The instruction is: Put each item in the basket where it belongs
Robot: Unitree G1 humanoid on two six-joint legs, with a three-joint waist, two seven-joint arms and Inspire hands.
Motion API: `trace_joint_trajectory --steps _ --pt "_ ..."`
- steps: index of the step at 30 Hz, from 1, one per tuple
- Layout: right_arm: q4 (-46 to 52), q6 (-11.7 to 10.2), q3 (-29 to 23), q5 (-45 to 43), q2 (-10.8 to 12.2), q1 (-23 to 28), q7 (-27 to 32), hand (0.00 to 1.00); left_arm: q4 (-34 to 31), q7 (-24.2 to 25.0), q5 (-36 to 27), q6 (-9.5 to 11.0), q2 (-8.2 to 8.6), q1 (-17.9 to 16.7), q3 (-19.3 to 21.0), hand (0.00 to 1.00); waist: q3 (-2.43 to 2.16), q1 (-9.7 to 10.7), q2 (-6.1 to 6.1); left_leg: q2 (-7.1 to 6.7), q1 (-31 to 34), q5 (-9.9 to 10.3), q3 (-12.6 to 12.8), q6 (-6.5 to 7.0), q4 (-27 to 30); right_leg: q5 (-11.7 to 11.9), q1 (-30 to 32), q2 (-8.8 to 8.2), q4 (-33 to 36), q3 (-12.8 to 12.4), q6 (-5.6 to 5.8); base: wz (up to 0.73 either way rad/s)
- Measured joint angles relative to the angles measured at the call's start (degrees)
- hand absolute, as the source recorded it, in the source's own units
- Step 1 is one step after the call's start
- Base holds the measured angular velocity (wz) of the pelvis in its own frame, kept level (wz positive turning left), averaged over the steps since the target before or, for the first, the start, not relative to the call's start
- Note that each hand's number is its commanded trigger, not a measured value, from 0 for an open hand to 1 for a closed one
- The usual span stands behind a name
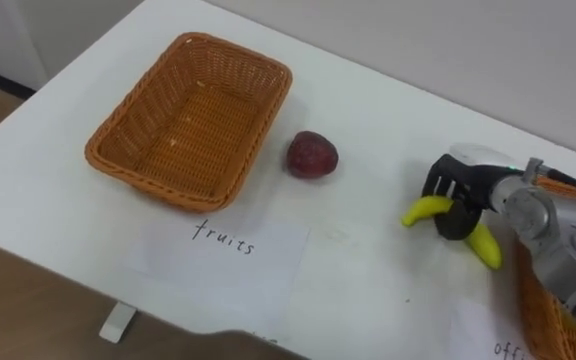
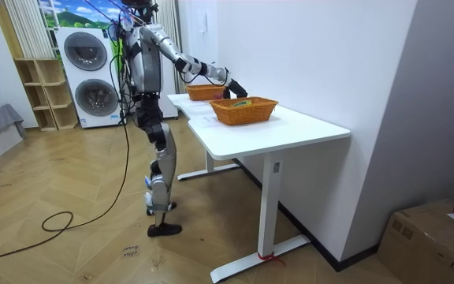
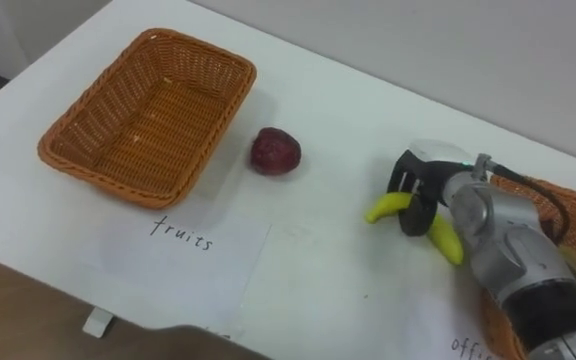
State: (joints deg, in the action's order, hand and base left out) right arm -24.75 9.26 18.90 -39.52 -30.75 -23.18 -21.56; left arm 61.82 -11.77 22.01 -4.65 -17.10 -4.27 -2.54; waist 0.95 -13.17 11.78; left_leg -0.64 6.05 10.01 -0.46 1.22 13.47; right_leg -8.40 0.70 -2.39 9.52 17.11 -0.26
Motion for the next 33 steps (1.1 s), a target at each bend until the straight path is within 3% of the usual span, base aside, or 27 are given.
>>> trace_joint_trajectory --steps 5,13,16,19,27,33 --pt "5.96 -1.30 -0.01 1.28 0.02 0.34 -1.58 1.00 -0.20 -1.57 0.03 0.39 0.66 -0.52 0.12 0.00 0.35 0.54 -0.64 0.10 -0.42 0.00 0.46 0.00 -0.23 0.00 0.11 0.01 0.08 -1.22 0.00 -0.09" --pt "15.02 -1.95 -2.12 8.09 0.05 0.33 -1.47 1.00 -0.29 -2.48 0.24 -0.13 1.31 -2.30 0.78 0.00 0.27 2.22 -1.35 0.11 -1.41 -0.02 1.38 0.05 -0.84 0.00 -0.42 -0.07 0.04 -1.41 0.01 -0.03" --pt "17.73 -2.13 -4.70 8.07 0.12 0.34 -0.88 1.00 -0.39 -1.93 0.22 -0.47 2.87 -3.84 2.38 0.00 0.15 2.72 -2.70 0.15 -3.38 -0.06 1.73 0.23 -1.86 -0.02 -1.86 -0.20 -0.04 -1.47 0.05 -0.07" --pt "19.32 -2.15 -6.22 10.43 0.17 0.34 -0.58 1.00 -0.44 -1.50 0.05 -0.46 3.32 -5.09 2.43 0.00 -0.23 3.45 -3.38 0.07 -4.88 -0.07 1.85 0.24 -2.45 -0.08 -3.11 -0.14 -0.02 -1.58 0.14 -0.01" --pt "22.02 -2.18 -6.82 15.45 0.18 0.98 -0.26 1.00 -1.34 -1.22 0.10 -0.63 3.78 -5.75 2.51 0.00 -0.58 3.78 -3.12 0.15 -6.19 -0.09 2.21 0.22 -2.68 -0.12 -3.98 -0.04 0.06 -3.05 0.21 -0.04" --pt "25.26 -2.18 -7.04 18.05 0.58 0.97 0.13 1.00 -3.54 -1.24 0.76 -0.84 4.50 -7.28 4.00 0.00 -0.46 3.33 -3.27 0.54 -7.49 -0.08 2.35 0.21 -2.80 -0.12 -5.38 0.02 0.03 -3.51 0.21 -0.02"
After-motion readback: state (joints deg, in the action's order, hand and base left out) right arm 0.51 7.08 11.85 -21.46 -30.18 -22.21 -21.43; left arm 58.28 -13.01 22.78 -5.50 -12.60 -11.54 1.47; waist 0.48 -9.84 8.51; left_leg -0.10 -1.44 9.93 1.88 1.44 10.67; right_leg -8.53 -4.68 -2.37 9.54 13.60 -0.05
